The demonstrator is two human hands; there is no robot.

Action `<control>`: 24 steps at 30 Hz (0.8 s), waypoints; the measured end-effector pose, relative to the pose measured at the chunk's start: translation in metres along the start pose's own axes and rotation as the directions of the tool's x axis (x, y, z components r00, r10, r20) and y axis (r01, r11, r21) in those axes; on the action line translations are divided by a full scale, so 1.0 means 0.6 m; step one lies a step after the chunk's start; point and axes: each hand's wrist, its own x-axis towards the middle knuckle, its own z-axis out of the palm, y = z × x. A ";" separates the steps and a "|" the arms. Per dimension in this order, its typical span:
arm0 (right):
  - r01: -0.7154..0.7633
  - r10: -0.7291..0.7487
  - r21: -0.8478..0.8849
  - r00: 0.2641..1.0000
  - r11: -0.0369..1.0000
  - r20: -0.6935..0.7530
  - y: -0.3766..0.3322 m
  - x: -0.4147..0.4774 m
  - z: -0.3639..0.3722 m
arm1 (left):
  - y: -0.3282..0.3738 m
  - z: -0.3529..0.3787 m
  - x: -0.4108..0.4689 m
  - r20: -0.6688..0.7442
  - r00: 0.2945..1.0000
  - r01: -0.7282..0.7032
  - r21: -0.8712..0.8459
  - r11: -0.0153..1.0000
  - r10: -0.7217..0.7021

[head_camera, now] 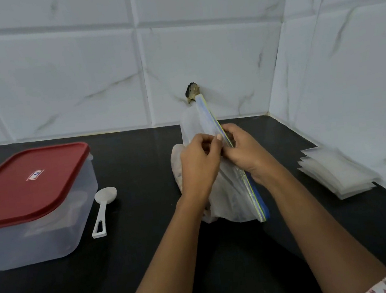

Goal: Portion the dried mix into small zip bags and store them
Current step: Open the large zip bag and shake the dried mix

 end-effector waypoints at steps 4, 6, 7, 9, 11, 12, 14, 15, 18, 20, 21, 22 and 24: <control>-0.122 0.045 0.265 0.959 0.956 0.279 -0.024 -0.015 -0.012 | 0.001 -0.003 0.003 -0.007 0.998 0.060 -0.052 0.997 -0.061; -0.175 0.028 0.390 0.935 0.904 0.354 -0.027 -0.016 -0.020 | 0.002 -0.006 0.005 0.006 0.996 0.087 -0.098 0.991 -0.087; -0.210 0.032 0.451 0.928 0.868 0.371 -0.026 -0.016 -0.024 | 0.003 -0.007 0.006 0.014 0.995 0.104 -0.130 0.986 -0.103; -0.276 0.094 0.516 0.932 0.811 0.351 -0.025 -0.014 -0.031 | 0.006 -0.011 0.009 0.046 0.989 0.146 -0.209 0.967 -0.140; -0.295 0.169 0.502 0.945 0.813 0.281 -0.022 -0.012 -0.036 | 0.007 -0.014 0.011 0.084 0.985 0.170 -0.250 0.953 -0.153; -0.300 0.192 0.488 0.947 0.820 0.259 -0.020 -0.012 -0.037 | 0.006 -0.015 0.011 0.095 0.984 0.172 -0.242 0.955 -0.153; -0.310 0.222 0.474 0.947 0.824 0.232 -0.019 -0.012 -0.038 | 0.005 -0.015 0.009 0.105 0.983 0.170 -0.223 0.960 -0.149; -0.312 0.232 0.473 0.947 0.824 0.221 -0.018 -0.012 -0.038 | 0.006 -0.016 0.009 0.112 0.981 0.181 -0.223 0.958 -0.160; -0.319 0.255 0.474 0.947 0.821 0.196 -0.020 -0.013 -0.037 | 0.006 -0.019 0.013 0.156 0.963 0.256 -0.251 0.934 -0.221; -0.322 0.266 0.444 0.946 0.836 0.185 -0.020 -0.013 -0.037 | 0.006 -0.020 0.015 0.162 0.951 0.298 -0.242 0.923 -0.265; -0.324 0.270 0.432 0.945 0.842 0.183 -0.019 -0.013 -0.036 | 0.006 -0.019 0.015 0.162 0.946 0.314 -0.231 0.921 -0.282; -0.324 0.271 0.425 0.945 0.845 0.181 -0.020 -0.014 -0.036 | 0.005 -0.018 0.014 0.165 0.941 0.329 -0.223 0.918 -0.297; -0.323 0.271 0.425 0.946 0.846 0.179 -0.021 -0.015 -0.036 | 0.004 -0.017 0.014 0.177 0.930 0.357 -0.220 0.908 -0.322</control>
